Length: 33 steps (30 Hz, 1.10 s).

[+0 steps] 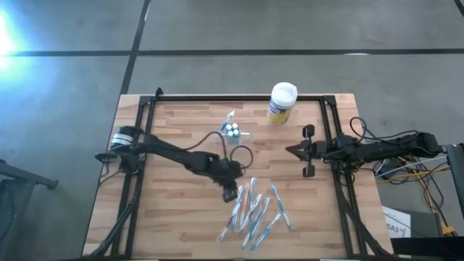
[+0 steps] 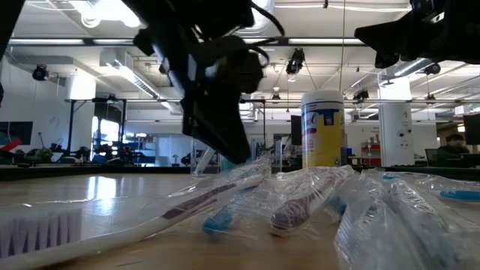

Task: Pick & Place toothbrushing station
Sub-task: Put the blue toothbrush into the transparent organizer

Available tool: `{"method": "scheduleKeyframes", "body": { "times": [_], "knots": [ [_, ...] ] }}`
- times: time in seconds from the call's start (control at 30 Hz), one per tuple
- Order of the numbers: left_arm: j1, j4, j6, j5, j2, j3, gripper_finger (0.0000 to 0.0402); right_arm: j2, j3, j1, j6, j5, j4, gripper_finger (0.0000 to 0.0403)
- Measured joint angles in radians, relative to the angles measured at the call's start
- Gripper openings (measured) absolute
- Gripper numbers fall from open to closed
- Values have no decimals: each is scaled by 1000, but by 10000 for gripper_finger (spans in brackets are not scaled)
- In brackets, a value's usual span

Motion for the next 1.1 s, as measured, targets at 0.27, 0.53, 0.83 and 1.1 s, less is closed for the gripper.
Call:
{"method": "scheduleKeyframes", "body": {
  "times": [0.27, 0.53, 0.83, 1.1],
  "knots": [
    [-13, -316, -12, -1, 157, 299, 180, 0, 0, 0, 104, 0, -15, 8],
    [-14, -439, -22, -15, 279, 447, 208, 0, 0, 0, 104, -5, -15, 8],
    [-9, -556, 116, -70, 288, 449, 208, -1, 0, 0, 28, -6, -4, 8],
    [1, -699, 229, -212, 237, 444, 208, -1, 0, 0, 9, -8, 8, 8]
  ]
}}
